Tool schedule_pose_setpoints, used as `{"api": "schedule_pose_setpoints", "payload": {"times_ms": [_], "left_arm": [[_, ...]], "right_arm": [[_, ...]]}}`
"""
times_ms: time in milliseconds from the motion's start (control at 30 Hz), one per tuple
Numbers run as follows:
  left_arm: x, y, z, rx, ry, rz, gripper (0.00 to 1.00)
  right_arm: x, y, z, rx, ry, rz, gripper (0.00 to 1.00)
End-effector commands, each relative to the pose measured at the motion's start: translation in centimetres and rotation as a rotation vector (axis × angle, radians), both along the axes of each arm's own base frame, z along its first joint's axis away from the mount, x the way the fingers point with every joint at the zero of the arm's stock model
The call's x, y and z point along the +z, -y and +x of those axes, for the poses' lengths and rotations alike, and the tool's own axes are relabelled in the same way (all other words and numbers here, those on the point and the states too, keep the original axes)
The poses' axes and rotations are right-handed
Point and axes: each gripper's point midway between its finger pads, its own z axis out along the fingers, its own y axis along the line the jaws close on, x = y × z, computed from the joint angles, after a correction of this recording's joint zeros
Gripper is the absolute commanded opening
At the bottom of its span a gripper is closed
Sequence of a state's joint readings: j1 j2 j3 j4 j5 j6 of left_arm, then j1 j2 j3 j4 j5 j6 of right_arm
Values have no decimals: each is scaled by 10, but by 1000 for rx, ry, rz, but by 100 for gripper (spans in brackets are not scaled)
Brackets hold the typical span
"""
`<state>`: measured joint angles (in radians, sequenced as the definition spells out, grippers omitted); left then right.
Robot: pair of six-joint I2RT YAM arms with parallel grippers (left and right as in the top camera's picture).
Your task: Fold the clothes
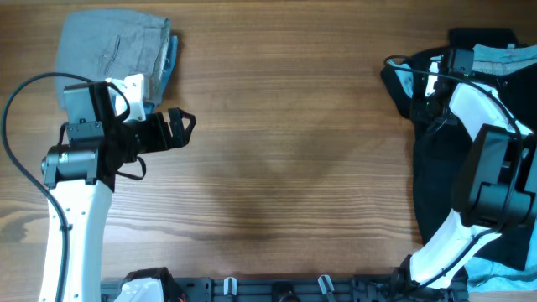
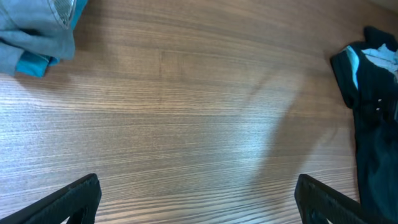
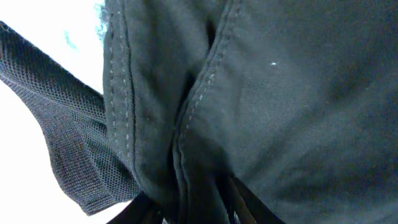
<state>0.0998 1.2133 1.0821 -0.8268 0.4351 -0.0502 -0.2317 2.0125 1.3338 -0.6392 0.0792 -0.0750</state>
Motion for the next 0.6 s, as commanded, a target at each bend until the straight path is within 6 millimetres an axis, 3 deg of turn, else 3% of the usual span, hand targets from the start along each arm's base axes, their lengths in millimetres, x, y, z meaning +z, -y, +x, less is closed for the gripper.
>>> {"api": "schedule_pose_setpoints", "payload": {"times_ms": [0, 133, 200, 267, 433, 500, 567], "left_arm": [[0, 4, 4, -23, -5, -9, 100], [-2, 4, 5, -23, -9, -9, 100], [-2, 4, 5, -23, -10, -10, 100], [-2, 4, 5, -23, -9, -9, 100], [-2, 4, 5, -23, -10, -10, 100], [-2, 4, 5, -23, -10, -9, 100], [-2, 4, 5, -23, -10, -10, 100]], "right_arm": [[11, -16, 9, 95, 52, 116, 48], [20, -18, 14, 127, 86, 114, 49], [20, -8, 17, 63, 94, 77, 40], [23, -22, 23, 126, 127, 141, 52], [27, -32, 32, 170, 174, 191, 50], [25, -6, 27, 42, 143, 74, 43], [26, 34, 12, -169, 98, -114, 21]]}}
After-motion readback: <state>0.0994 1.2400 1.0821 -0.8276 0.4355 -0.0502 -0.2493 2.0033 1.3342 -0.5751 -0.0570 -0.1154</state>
